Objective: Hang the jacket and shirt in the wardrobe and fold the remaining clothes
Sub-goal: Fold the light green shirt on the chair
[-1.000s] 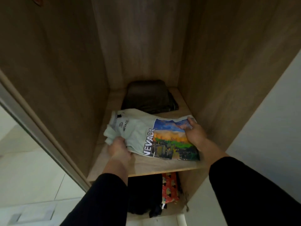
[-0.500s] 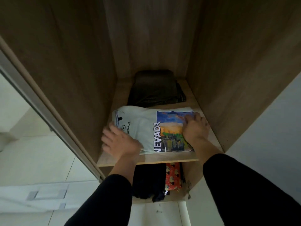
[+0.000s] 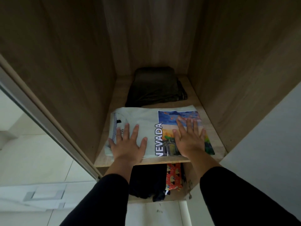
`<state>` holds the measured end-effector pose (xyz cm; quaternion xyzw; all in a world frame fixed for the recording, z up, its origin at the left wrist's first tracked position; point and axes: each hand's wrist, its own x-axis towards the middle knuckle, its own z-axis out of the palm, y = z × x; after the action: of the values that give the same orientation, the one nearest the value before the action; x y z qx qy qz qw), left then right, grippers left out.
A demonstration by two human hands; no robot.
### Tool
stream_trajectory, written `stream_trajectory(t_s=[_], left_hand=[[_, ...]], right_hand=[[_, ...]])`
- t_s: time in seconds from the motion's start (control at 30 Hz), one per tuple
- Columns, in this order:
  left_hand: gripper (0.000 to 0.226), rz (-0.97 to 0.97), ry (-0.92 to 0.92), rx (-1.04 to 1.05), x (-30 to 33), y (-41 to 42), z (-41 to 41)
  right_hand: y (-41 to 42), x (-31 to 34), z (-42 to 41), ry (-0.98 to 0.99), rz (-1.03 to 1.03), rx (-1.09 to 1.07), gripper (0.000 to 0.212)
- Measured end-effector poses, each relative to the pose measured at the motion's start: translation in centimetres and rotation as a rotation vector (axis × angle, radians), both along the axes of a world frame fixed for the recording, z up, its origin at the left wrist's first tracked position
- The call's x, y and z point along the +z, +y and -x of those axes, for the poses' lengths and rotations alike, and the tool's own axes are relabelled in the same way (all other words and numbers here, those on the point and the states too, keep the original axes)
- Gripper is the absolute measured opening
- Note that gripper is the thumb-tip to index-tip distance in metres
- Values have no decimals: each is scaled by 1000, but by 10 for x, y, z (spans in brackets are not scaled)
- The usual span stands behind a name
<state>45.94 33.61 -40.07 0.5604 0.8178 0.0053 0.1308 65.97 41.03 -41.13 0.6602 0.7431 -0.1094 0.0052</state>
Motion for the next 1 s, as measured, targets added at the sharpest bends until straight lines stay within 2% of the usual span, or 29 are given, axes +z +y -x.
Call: stream_trajectory(t_s=[0.13, 0.43, 0.67, 0.83, 1.0], left_hand=[[64, 122, -97, -18, 25, 12, 11], [61, 60, -108, -47, 116, -45, 9], [65, 52, -174, -47, 206, -148, 7], [58, -9, -163, -1, 248, -232, 16], [61, -55, -119, 167, 278, -324, 31]], right_hand=[[5, 20, 8, -63, 142, -8, 57], [-59, 129, 20, -75, 173, -22, 54], [-162, 212, 34, -69, 234, 41, 48], [-238, 260, 57, -84, 228, 135, 49], [-305, 291, 85, -87, 194, 332, 43]])
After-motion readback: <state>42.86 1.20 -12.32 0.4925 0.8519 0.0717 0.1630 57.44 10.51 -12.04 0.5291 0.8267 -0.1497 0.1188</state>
